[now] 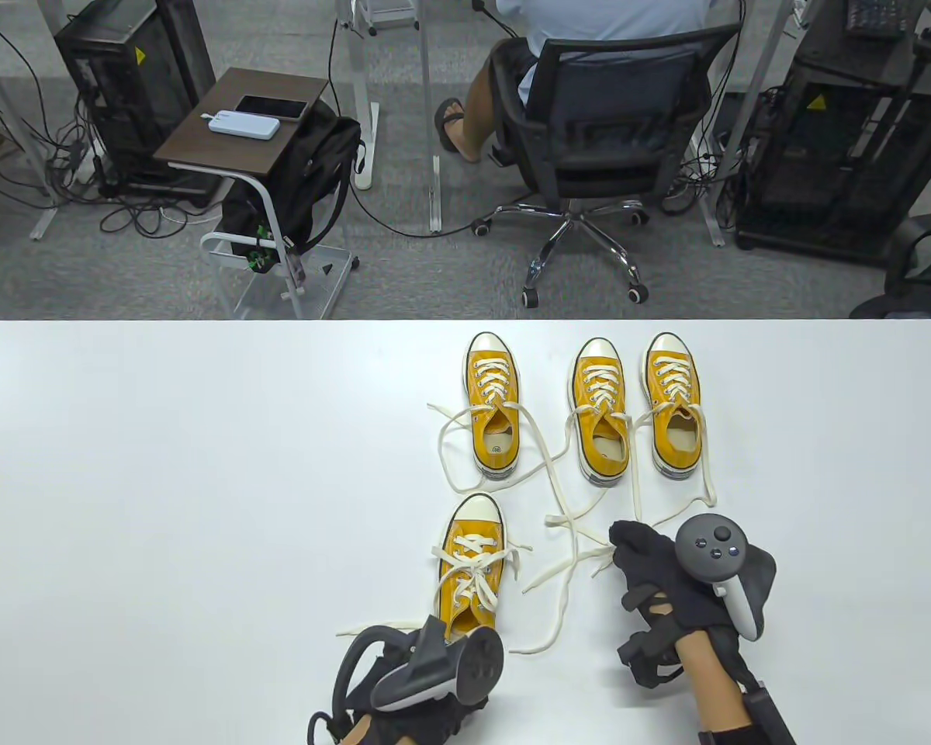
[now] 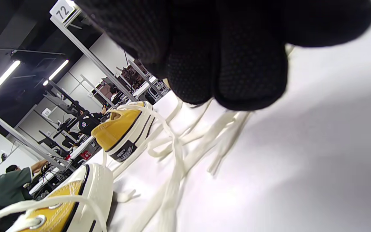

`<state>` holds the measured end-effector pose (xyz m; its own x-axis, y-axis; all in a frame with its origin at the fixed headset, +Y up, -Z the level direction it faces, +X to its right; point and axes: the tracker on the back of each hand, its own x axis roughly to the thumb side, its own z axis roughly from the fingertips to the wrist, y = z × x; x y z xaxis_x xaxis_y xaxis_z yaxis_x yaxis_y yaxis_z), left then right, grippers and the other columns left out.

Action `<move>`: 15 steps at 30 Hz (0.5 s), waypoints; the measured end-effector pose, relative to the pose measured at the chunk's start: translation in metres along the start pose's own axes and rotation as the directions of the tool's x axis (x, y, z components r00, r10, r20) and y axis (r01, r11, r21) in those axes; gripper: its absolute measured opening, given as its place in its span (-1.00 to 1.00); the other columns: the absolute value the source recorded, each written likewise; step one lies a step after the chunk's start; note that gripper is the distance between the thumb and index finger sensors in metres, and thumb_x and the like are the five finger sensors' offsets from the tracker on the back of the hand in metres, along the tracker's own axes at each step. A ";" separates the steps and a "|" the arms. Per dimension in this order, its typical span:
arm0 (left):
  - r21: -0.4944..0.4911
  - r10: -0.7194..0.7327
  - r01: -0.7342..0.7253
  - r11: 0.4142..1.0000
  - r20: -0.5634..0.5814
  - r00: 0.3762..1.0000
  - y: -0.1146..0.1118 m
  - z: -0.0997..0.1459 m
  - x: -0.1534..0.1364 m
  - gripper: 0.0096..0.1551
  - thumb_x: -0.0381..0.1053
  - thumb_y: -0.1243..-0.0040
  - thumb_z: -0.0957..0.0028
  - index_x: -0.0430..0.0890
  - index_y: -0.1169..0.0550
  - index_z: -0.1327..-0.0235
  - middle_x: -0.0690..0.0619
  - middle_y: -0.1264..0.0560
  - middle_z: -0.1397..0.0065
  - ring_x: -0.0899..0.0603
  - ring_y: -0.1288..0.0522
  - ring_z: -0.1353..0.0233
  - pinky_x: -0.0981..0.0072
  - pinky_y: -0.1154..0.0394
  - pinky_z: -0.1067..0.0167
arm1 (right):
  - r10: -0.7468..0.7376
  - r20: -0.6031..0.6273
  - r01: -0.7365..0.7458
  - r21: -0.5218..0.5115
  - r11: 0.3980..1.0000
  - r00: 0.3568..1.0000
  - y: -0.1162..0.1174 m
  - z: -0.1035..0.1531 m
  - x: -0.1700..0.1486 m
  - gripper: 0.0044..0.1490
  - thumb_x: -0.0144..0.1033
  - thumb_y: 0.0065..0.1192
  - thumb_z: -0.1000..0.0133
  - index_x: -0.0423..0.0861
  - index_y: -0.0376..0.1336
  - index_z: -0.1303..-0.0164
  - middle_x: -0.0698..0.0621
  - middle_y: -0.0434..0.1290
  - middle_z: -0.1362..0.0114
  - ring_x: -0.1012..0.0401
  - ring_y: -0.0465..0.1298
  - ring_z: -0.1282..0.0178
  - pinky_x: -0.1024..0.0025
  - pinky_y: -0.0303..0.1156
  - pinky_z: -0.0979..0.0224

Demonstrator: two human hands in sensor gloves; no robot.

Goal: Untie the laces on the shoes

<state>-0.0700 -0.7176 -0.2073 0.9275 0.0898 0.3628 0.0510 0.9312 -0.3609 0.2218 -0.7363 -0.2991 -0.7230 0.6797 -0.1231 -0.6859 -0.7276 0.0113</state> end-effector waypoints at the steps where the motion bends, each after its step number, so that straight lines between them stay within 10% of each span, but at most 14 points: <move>1: 0.025 0.062 -0.062 0.998 0.007 0.998 0.006 0.001 -0.006 -0.21 0.46 -0.01 0.07 0.14 -0.63 -0.34 -0.04 -0.72 -0.12 -0.26 -0.67 -0.05 0.01 -0.60 0.08 | 0.009 0.003 -0.009 0.003 1.000 1.000 0.002 0.000 0.001 -0.45 -0.32 0.32 -0.07 -0.16 0.39 -0.28 -0.25 0.61 -0.18 -0.10 0.65 0.16 -0.03 0.51 0.11; 9: 0.237 0.252 -0.218 0.947 -0.122 0.960 0.036 -0.014 -0.037 -0.36 0.30 -0.18 0.02 0.10 -0.66 -0.29 -0.06 -0.72 -0.11 -0.27 -0.66 -0.04 -0.02 -0.59 0.08 | 0.086 0.085 -0.091 0.045 0.995 0.993 0.020 0.005 0.019 -0.40 -0.19 0.35 -0.05 -0.15 0.40 -0.27 -0.27 0.60 -0.20 -0.12 0.65 0.13 -0.05 0.50 0.09; 15: 0.319 0.346 -0.293 0.901 -0.123 0.930 0.013 -0.028 -0.044 -0.33 0.30 -0.26 0.05 0.11 -0.62 -0.33 -0.03 -0.69 -0.16 -0.25 -0.65 -0.07 -0.01 -0.58 0.08 | 0.090 0.192 -0.104 0.062 0.993 0.977 0.028 0.007 0.045 -0.38 -0.17 0.37 -0.04 -0.12 0.38 -0.30 -0.29 0.54 -0.30 -0.16 0.61 -0.01 -0.11 0.46 -0.03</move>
<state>-0.0999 -0.7191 -0.2522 0.9260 0.3621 0.1066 -0.3438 0.9257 -0.1576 0.1694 -0.7255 -0.2974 -0.7843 0.6163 0.0708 -0.6107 -0.7872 0.0858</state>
